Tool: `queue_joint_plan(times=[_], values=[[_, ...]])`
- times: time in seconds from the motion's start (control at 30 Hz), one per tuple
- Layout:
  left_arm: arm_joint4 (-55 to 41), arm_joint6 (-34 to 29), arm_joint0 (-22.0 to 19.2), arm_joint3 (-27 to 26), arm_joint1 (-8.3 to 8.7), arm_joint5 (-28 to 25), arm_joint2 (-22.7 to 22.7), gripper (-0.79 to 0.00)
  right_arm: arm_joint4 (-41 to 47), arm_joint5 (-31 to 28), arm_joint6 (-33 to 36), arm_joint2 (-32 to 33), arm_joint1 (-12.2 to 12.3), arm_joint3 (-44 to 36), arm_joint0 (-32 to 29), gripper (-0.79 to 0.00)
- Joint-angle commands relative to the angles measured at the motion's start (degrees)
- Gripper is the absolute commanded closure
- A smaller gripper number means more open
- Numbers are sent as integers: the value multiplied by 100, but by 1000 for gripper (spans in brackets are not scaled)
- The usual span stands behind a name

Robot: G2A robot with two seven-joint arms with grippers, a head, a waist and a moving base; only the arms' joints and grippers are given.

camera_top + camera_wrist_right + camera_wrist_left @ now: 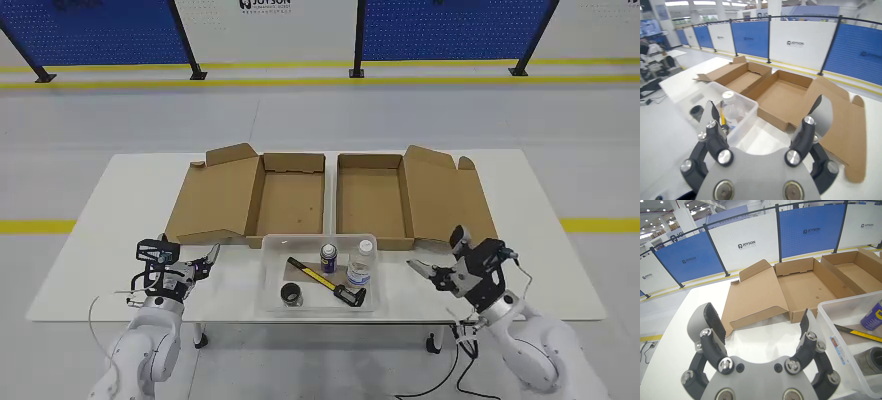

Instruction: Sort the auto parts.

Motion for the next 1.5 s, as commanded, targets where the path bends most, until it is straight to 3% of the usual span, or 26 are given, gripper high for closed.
queue_joint_plan(times=[0.0,0.23,0.5,1.17,1.27,1.4,1.47], values=[[0,0,0,0,0,0,0,-785,250,-377,274,-75,18,30,98,-785],[0,0,0,0,0,0,0,-785,226,-706,939,-626,30,346,581,-785],[0,0,0,0,0,0,0,-785,-487,-407,644,-1334,-45,1043,1149,-785],[0,0,0,0,0,0,0,-785,-717,-172,787,-2397,-219,2286,2395,-757],[0,0,0,0,0,0,0,-785,-765,-143,787,-2458,-229,2395,2466,-693],[0,0,0,0,0,0,0,-785,-816,-149,778,-2556,-243,2518,2539,-434],[0,0,0,0,0,0,0,-785,-853,-131,777,-2596,-249,2568,2571,-385]])
